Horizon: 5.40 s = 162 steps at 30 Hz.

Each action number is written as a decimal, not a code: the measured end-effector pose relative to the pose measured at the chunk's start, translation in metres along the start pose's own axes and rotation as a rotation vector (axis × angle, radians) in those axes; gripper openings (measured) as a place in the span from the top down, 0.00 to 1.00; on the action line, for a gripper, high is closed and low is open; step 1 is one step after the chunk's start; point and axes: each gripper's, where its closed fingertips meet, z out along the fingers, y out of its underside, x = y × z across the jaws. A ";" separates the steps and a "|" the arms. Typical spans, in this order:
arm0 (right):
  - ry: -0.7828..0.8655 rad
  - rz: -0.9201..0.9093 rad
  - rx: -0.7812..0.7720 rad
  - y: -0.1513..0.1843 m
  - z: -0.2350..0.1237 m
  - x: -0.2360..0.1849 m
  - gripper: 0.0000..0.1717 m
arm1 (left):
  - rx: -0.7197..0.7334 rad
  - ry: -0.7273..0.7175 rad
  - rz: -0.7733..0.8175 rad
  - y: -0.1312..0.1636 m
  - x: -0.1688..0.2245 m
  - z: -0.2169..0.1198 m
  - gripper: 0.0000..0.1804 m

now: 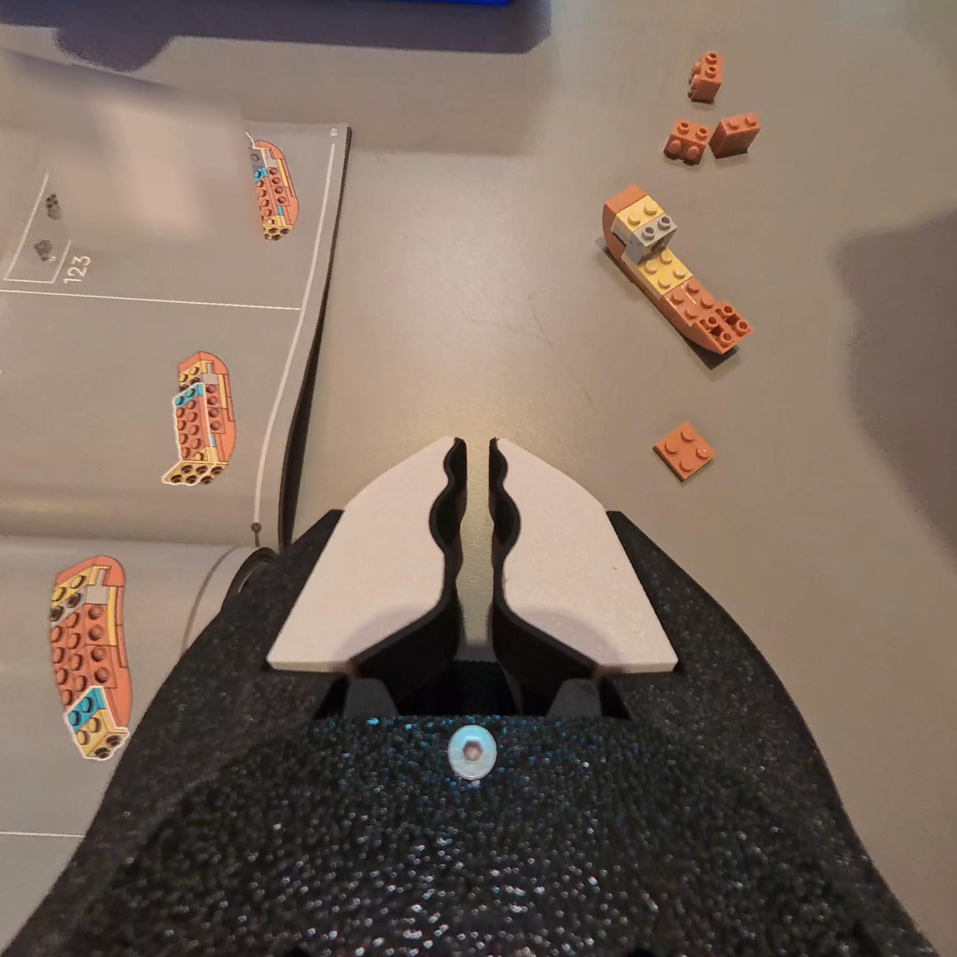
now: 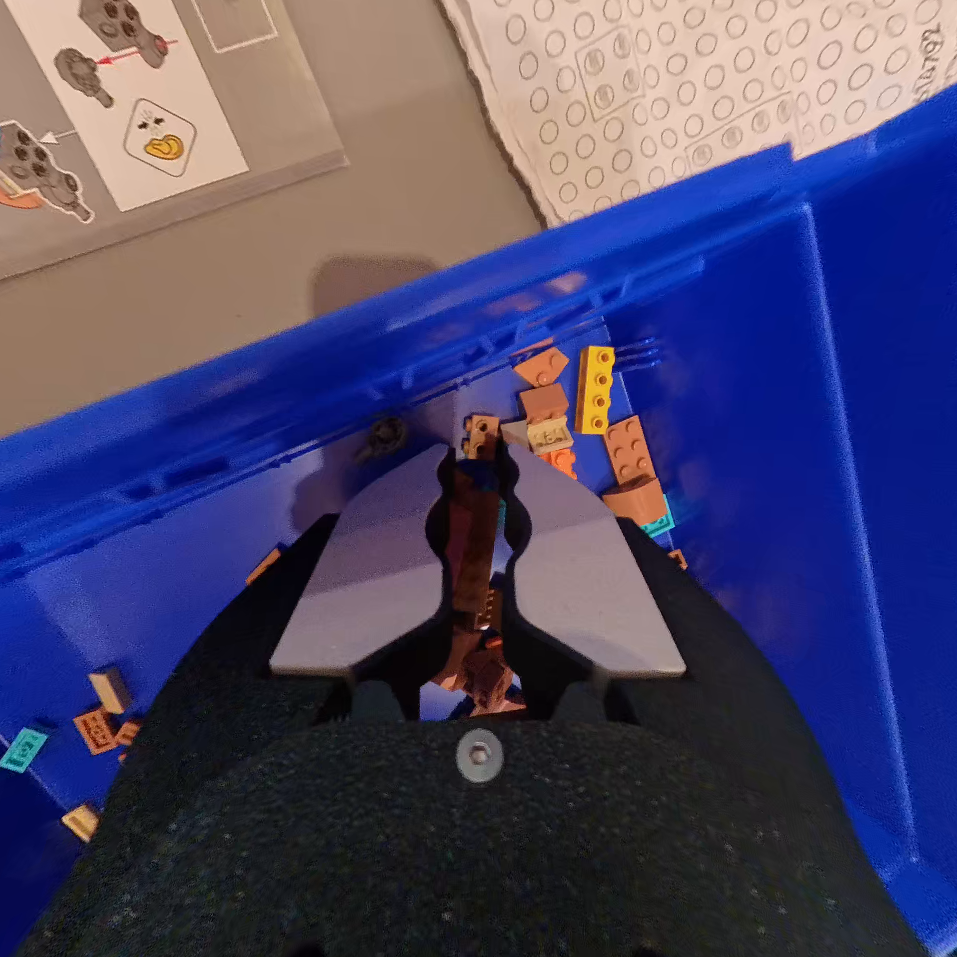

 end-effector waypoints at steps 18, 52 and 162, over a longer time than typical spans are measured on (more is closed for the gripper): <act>0.023 0.002 -0.051 -0.004 0.006 0.004 0.90 | 0.008 -0.018 0.037 0.000 0.002 -0.001 0.96; -0.003 -0.169 -0.054 0.000 -0.001 -0.004 0.85 | 0.007 -0.012 0.035 0.000 0.003 -0.001 0.96; -0.276 0.352 0.918 -0.115 -0.086 -0.282 0.91 | 0.620 0.069 0.202 -0.083 0.064 -0.039 0.91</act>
